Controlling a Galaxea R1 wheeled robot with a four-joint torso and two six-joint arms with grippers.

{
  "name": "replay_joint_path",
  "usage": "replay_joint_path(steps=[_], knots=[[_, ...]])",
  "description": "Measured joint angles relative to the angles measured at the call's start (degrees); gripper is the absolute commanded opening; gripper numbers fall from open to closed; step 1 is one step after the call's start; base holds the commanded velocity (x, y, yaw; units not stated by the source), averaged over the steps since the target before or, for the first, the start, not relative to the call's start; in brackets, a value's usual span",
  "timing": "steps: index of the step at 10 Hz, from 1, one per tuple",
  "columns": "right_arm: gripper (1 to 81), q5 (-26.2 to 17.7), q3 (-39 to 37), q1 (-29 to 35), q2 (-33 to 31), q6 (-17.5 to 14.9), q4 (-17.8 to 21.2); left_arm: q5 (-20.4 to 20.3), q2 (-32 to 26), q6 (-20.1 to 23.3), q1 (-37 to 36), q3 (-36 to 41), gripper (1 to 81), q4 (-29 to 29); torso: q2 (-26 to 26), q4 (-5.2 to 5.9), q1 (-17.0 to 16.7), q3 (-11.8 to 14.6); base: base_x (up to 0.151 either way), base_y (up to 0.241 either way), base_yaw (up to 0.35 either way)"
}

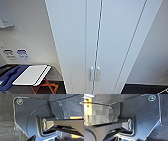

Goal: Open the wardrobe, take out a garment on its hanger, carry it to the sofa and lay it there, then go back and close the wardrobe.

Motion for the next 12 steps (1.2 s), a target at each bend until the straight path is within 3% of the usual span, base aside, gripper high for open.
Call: replay_joint_path(steps=[4,6,10,12], knots=[[81.1,-1.0,16.0,6.4,-13.2,0.2,0.0,0.5,-10.9,0.2,-5.1,14.9,81.1,0.0,0.0,0.0,0.0,0.0,0.0,0.0,0.0],[81.1,-1.5,25.1,11.1,-16.7,0.2,-0.1,0.6,-16.1,0.4,-8.5,23.8,81.1,1.4,0.0,0.0,0.0,0.0,0.0,0.0,0.0],[81.1,-3.0,40.0,25.0,-23.5,0.2,-0.4,-1.4,-28.6,0.5,-17.4,42.0,81.1,6.6,0.0,0.0,0.0,-0.1,0.0,0.0,0.0],[81.1,-3.3,44.0,33.0,-24.8,0.4,-0.4,-2.5,-30.5,0.5,-24.5,46.4,81.1,7.8,0.1,0.0,0.1,-0.1,0.0,0.0,0.0]])
